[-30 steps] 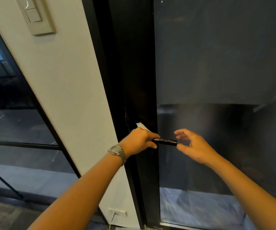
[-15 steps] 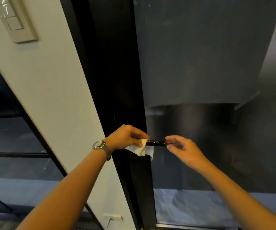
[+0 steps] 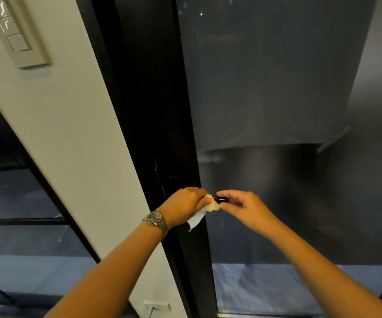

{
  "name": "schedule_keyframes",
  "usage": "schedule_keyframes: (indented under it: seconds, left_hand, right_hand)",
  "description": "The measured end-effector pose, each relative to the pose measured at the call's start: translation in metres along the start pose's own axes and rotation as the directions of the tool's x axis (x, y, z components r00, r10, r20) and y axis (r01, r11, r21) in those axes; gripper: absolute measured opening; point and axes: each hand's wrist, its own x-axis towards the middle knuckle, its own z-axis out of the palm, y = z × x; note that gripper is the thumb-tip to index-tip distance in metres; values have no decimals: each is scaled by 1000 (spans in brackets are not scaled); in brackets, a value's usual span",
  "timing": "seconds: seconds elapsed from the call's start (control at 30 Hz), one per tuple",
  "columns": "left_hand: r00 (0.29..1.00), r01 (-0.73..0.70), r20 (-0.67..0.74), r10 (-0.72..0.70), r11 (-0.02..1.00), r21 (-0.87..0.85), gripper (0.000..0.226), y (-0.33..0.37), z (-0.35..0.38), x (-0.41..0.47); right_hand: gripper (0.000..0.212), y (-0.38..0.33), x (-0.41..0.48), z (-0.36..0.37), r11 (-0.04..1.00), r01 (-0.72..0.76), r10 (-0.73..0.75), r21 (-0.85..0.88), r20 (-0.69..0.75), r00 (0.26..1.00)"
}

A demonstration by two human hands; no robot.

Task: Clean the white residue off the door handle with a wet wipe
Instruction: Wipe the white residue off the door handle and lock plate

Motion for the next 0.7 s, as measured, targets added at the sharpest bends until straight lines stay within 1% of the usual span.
schedule_keyframes:
  seconds: [0.03,0.07,0.1,0.13,0.17,0.2,0.23,0.3,0.37,0.4,0.43,0.47,0.5,0.53,0.57,0.6,0.63,0.67,0.7]
  left_hand:
    - [998,5,-56,-1,998,67,41,10,9,4]
    - [990,14,-142,8,988,155,45,20,20,6]
    - [981,31,-193,11,977,213,46,29,28,6]
    - [978,48,-209,1,973,228,43,36,33,5]
    - [977,35,-213,14,973,227,38,37,33,3]
    - [969,24,-243,36,970,242,35,35,32,1]
    - [973,22,-229,27,978,208,35,29,27,-5]
    - [975,31,-220,2,989,145,38,11,20,-17]
    - [949,88,-313,-30,981,172,38,-7,21,-25]
    - [934,108,-356,-33,975,194,38,-7,23,-25]
    - [926,131,-375,-46,970,204,37,1,26,-23]
    - [911,120,-411,-20,968,219,34,11,34,-17]
    - [898,82,-439,29,969,233,31,22,43,-10]
    - [887,41,-455,81,967,253,29,33,49,-3]
    - [892,22,-442,94,968,251,29,42,51,1]
    - [900,14,-425,98,967,253,31,46,52,4]
    - [908,2,-404,111,963,269,33,45,49,5]
    - [904,-13,-403,142,952,306,33,39,46,3]
    - [905,-20,-395,156,945,327,32,32,43,-2]
  right_hand:
    - [32,0,-1,0,1000,9,-9,-3,-20,1000]
    - [33,0,-1,0,1000,18,-18,-2,-60,998]
    - [34,-2,0,-1,1000,24,-25,-7,-113,993]
    - [36,-5,2,-1,999,28,-31,-19,-168,985]
    - [37,-10,4,-1,999,37,-42,-30,-207,977]
    - [37,-17,7,-1,998,50,-58,-41,-223,973]
    - [35,-24,11,-2,996,69,-79,-54,-211,974]
    - [32,-36,18,-1,991,97,-109,-91,-138,984]
    - [33,-40,20,-1,983,100,-114,-156,-82,990]
    - [36,-39,20,-2,969,105,-126,-222,-82,989]
    - [41,-38,20,-3,932,128,-169,-340,-92,981]
    - [47,-38,24,-6,857,166,-241,-488,-93,966]
    - [52,-41,30,-11,747,221,-339,-627,-74,938]
    - [57,-48,38,-17,615,283,-446,-737,-29,895]
    - [61,-55,49,-24,475,337,-529,-813,42,848]
    - [65,-63,60,-30,341,372,-576,-863,120,808]
    - [71,-71,69,-35,225,384,-582,-895,192,790]
    - [77,-77,77,-39,134,381,-555,-915,249,794]
    - [84,-81,82,-41,68,369,-509,-927,286,812]
